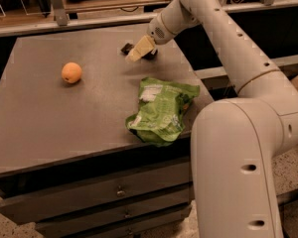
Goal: Move rxbar chocolate near orange
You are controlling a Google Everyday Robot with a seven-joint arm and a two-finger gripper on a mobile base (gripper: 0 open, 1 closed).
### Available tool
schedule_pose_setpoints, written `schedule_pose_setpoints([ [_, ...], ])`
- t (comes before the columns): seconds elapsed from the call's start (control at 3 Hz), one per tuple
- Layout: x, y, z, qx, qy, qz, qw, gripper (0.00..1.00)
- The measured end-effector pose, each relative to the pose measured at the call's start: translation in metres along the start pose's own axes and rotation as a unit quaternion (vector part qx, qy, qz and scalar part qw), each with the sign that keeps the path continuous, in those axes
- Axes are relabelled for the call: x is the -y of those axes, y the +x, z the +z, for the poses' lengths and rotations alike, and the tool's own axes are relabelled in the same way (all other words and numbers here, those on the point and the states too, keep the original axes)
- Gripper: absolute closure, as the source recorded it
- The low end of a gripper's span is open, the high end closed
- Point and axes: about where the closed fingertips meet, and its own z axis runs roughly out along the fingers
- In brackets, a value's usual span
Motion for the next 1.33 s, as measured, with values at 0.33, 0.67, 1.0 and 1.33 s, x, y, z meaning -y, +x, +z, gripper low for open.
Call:
schedule_pose_setpoints([
  [0.33, 0.0, 0.0, 0.005, 0.0, -0.002, 0.001, 1.0, 0.16],
  [0.67, -0.002, 0.001, 0.009, -0.002, -0.005, 0.001, 1.0, 0.39],
  [1.0, -0.003, 0.001, 0.015, -0.003, -0.009, 0.001, 1.0, 0.7],
  [1.33, -0.004, 0.002, 0.019, -0.004, -0.012, 0.001, 0.9999, 0.93],
])
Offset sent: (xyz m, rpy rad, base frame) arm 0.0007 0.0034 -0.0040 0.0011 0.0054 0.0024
